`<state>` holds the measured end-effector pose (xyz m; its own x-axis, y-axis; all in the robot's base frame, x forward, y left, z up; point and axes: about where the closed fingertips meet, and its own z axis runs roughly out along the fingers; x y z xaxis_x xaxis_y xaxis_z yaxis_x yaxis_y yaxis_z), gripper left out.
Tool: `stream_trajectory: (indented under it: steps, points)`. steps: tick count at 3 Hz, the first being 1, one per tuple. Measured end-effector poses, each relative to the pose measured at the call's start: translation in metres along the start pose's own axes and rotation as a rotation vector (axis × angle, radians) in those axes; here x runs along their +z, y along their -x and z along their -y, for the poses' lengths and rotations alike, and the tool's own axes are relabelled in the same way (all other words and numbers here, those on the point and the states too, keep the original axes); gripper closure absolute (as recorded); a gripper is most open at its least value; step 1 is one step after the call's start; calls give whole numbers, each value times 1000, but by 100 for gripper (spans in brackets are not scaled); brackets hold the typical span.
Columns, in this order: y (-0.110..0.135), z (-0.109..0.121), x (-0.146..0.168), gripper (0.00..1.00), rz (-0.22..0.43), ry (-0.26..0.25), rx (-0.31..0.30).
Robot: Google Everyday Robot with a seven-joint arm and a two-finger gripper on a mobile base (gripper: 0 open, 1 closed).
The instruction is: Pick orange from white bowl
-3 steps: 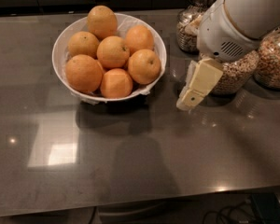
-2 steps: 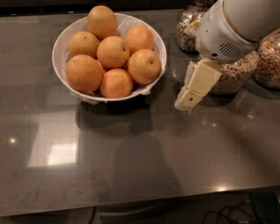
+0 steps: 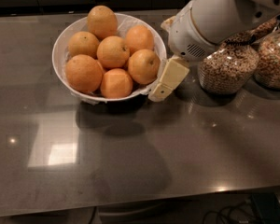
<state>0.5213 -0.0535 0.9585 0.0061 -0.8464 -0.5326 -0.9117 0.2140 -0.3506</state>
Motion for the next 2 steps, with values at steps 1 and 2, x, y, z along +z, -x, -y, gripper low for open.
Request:
stream_trajectory:
  steps: [1,2]
  points:
    - [0,1,0,0,1,-2,1]
    - [1,10,4,0,15,-28,11]
